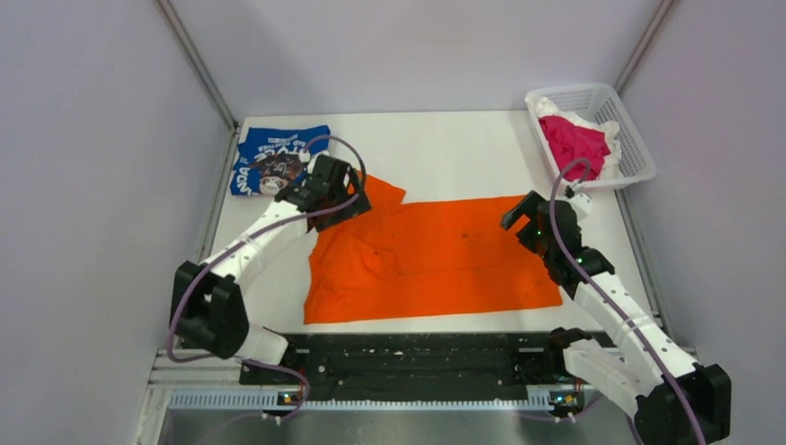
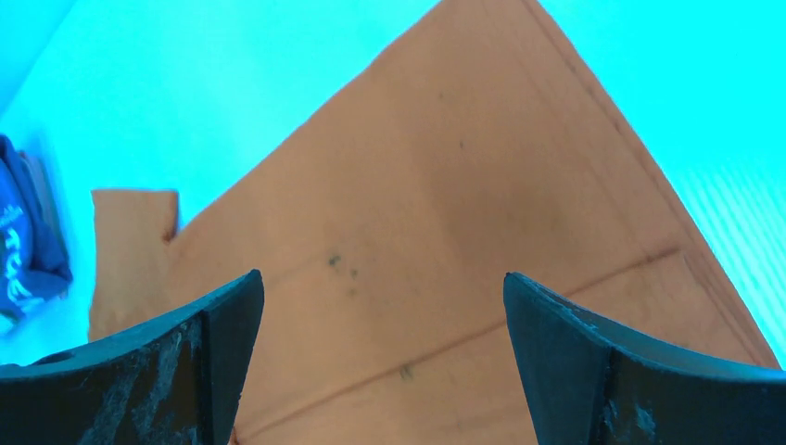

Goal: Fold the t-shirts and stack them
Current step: Grab the side of the flattened tshirt furthest away from the robot with both arms

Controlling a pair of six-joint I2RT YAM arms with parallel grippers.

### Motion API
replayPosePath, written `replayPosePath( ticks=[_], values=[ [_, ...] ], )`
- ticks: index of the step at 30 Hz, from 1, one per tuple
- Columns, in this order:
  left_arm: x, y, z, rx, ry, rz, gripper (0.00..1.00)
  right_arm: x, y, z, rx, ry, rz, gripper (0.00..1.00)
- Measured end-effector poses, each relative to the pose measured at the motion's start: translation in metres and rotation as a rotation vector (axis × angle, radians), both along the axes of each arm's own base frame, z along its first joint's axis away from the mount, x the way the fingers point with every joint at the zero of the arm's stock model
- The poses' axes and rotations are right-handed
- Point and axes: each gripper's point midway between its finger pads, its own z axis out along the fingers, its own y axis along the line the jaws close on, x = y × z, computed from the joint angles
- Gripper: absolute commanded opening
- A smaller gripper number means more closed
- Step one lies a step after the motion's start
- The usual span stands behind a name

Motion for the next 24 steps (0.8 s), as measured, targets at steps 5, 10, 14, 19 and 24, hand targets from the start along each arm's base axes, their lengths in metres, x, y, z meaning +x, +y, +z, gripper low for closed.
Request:
replayPosePath(
  ticks=[5, 10, 14, 19, 24],
  values=[
    [0.081, 0.006, 0.023, 0.099, -0.044, 0.036, 0.96, 0.027, -0.004, 0.015, -0.036, -0.046, -0.045, 0.99],
    [0.156, 0.012, 0.015, 0.176, -0.05, 0.021, 0.91, 0.052, -0.009, 0.012, -0.1, -0.021, -0.061, 0.99],
    [0.207, 0.021, 0.005, 0.228, -0.05, -0.006, 0.86, 0.064, -0.016, 0.004, -0.138, 0.012, -0.072, 0.99],
    [0.247, 0.025, -0.016, 0.273, -0.057, -0.071, 0.82, 0.068, -0.023, -0.015, -0.163, 0.07, -0.079, 0.99],
    [0.252, 0.019, -0.054, 0.279, -0.002, -0.142, 0.71, 0.068, -0.024, -0.032, -0.161, 0.124, -0.061, 0.99]
  ],
)
